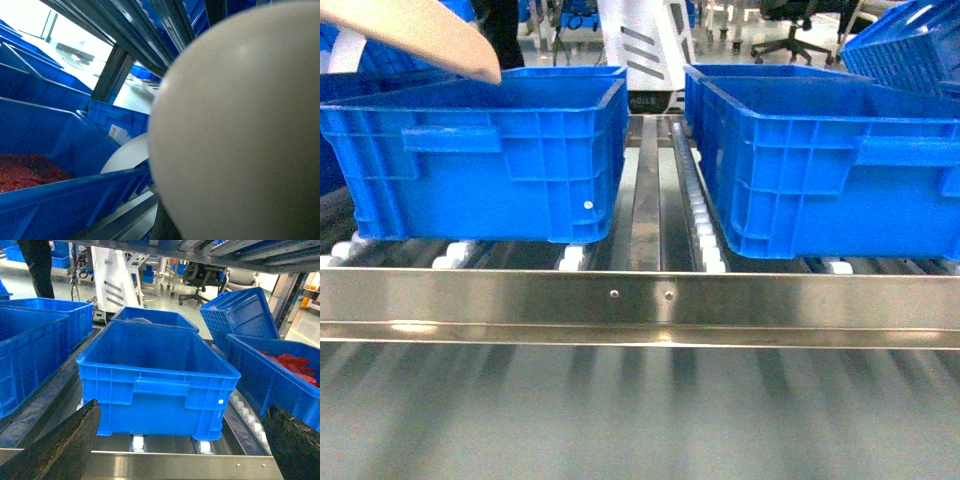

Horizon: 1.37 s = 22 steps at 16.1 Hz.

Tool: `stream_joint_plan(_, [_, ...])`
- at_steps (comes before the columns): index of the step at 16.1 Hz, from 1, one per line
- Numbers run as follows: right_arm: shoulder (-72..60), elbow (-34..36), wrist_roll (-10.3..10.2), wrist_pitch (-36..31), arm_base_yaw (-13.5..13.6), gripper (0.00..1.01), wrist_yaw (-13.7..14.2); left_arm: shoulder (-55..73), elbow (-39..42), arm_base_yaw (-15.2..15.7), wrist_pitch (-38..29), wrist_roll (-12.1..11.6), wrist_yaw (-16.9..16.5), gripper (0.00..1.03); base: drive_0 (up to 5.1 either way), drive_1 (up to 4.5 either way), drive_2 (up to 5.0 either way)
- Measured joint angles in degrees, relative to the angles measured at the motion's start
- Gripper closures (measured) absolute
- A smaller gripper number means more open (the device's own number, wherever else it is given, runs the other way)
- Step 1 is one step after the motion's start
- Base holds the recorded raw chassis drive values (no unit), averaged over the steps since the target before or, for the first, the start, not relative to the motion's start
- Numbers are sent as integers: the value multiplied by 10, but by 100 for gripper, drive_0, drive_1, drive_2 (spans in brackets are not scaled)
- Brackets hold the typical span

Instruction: Place part in tray to right shelf

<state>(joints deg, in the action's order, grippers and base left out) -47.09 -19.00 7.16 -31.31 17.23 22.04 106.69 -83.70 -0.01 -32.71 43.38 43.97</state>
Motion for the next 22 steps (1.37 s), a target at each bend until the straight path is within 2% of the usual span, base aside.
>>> stream_joint_plan(5, [0,0,0,0,0,3,0,1,-4,-1,2,2,-11,91,0,0,0])
stream_joint_plan(6, [0,0,0,0,0,3,0,-1,-4,-1,13,17,-19,91,0,0,0])
stream_joint_plan(8, [0,0,0,0,0,3,0,-63,82,-4,23,75,-61,91,0,0,0])
stream_joint_plan(10, [0,0,0,0,0,3,0,-150,179,-16,-4,105,-76,91,0,0,0])
stream_joint_plan(12, [0,0,0,0,0,3,0,-183,210,-23,-4,111,-83,91,0,0,0])
stream_joint_plan(13, [0,0,0,0,0,3,0,-235,256,-36,-13,115,-91,91,0,0,0])
stream_joint_plan(14, [0,0,0,0,0,3,0,-334,337,-73,-34,110,-91,91,0,0,0])
stream_joint_plan(15, [0,0,0,0,0,3,0,-440,417,-131,-27,80,-89,91,0,0,0])
stream_joint_plan(16, [0,0,0,0,0,3,0,-539,493,-203,-23,27,-63,91,0,0,0])
stream_joint_plan(17, [14,-3,-19,47,-13,11,-38,-611,535,-242,29,-26,-76,91,0,0,0])
stream_joint_plan(18, [35,12,-38,56,-29,22,-72,-662,527,-209,143,-134,-158,91,0,0,0])
stream_joint_plan(19, [63,36,-53,55,-48,35,-92,-703,540,-164,219,-248,-212,91,0,0,0])
stream_joint_plan(20, [80,57,-60,56,-64,48,-107,-735,589,-150,237,-333,-268,91,0,0,0])
stream_joint_plan(21, [95,74,-63,58,-74,59,-120,-748,624,-141,233,-370,-306,91,0,0,0])
stream_joint_plan(22, [177,129,-68,85,-126,99,-179,-825,716,-75,206,-423,-366,91,0,0,0])
